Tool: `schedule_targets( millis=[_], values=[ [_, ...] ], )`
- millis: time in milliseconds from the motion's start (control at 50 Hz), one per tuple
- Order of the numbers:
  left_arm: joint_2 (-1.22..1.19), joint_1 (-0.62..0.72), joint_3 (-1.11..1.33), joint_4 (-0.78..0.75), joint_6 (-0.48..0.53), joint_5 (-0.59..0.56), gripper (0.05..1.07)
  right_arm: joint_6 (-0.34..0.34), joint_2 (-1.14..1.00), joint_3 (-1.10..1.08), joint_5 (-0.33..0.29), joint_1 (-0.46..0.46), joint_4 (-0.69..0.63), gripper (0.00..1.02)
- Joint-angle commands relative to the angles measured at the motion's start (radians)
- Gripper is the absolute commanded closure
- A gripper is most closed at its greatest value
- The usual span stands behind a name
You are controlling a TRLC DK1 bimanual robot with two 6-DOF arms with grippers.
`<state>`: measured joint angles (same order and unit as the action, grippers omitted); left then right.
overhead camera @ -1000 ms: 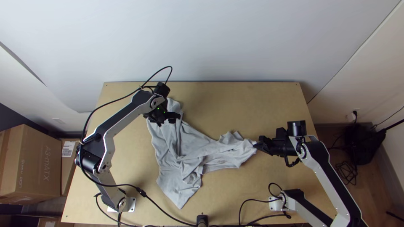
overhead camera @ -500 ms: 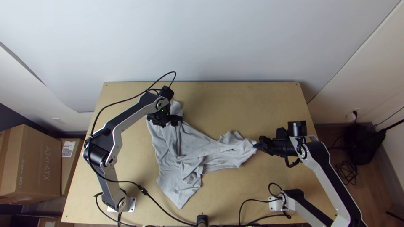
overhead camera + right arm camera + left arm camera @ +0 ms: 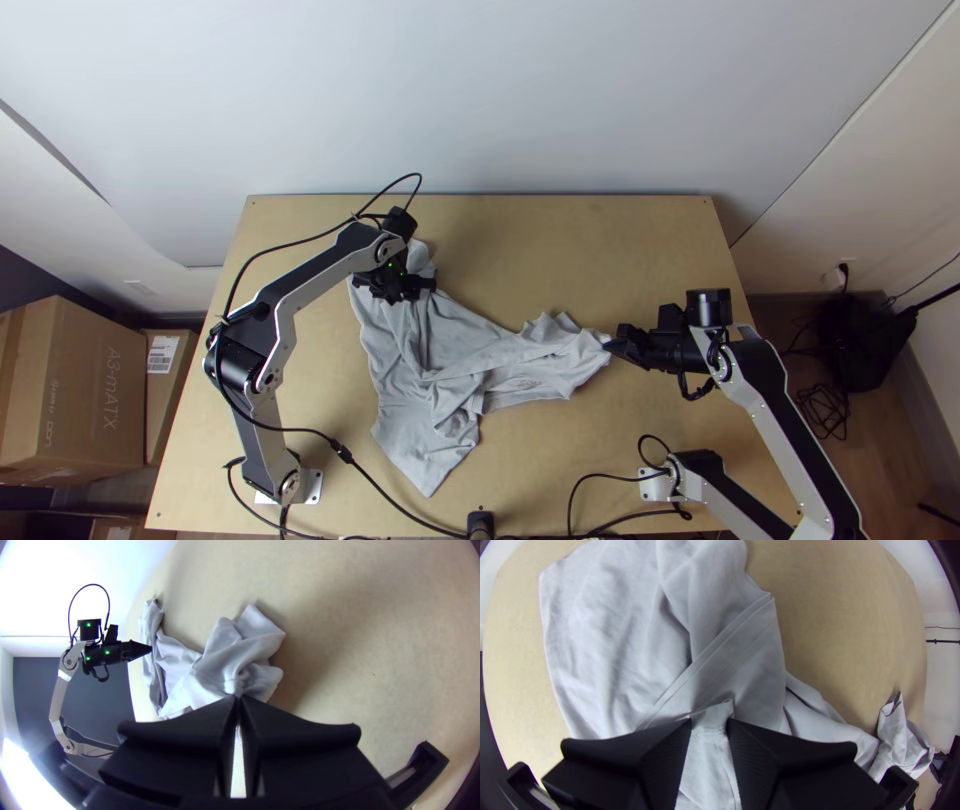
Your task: Fold the t-shirt
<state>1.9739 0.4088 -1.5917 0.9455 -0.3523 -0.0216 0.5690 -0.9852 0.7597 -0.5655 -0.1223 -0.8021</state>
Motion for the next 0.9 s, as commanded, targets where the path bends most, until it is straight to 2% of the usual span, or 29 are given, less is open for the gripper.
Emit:
schedule_targets(
  millis=[0, 80, 120, 340, 440, 600, 720, 780, 880],
  values=[
    [0.02, 0.01, 0.039, -0.007, -0.008, 0.005, 0.76, 0.015, 0.017, 0.001, 0.004, 0.003, 0.0, 1.0],
    [0.016, 0.01, 0.049, -0.013, -0.01, 0.005, 0.97, 0.015, 0.02, 0.003, 0.004, 0.003, 0.0, 1.0],
    [0.008, 0.008, 0.049, -0.013, -0.008, 0.005, 1.04, 0.015, 0.022, 0.003, 0.004, 0.006, 0.0, 1.0],
    [-0.089, -0.054, 0.016, 0.024, 0.004, 0.005, 1.04, -0.003, 0.023, 0.023, 0.029, 0.038, 0.001, 1.0],
    [-0.141, -0.116, -0.014, 0.059, 0.012, 0.005, 1.04, -0.032, 0.019, 0.038, 0.096, 0.038, 0.012, 1.0],
    [-0.247, -0.215, -0.031, 0.081, 0.038, 0.005, 1.04, -0.055, 0.017, 0.089, 0.142, 0.026, 0.067, 1.0],
    [-0.328, -0.275, -0.042, 0.078, 0.064, 0.037, 1.04, -0.08, -0.024, 0.201, 0.199, -0.007, 0.121, 1.0],
    [-0.372, -0.295, -0.054, 0.072, 0.085, 0.072, 1.04, -0.092, -0.05, 0.277, 0.202, -0.013, 0.136, 1.0],
    [-0.437, -0.323, -0.1, 0.05, 0.113, 0.092, 1.04, -0.161, -0.104, 0.429, 0.23, -0.054, 0.172, 1.0]
  ],
)
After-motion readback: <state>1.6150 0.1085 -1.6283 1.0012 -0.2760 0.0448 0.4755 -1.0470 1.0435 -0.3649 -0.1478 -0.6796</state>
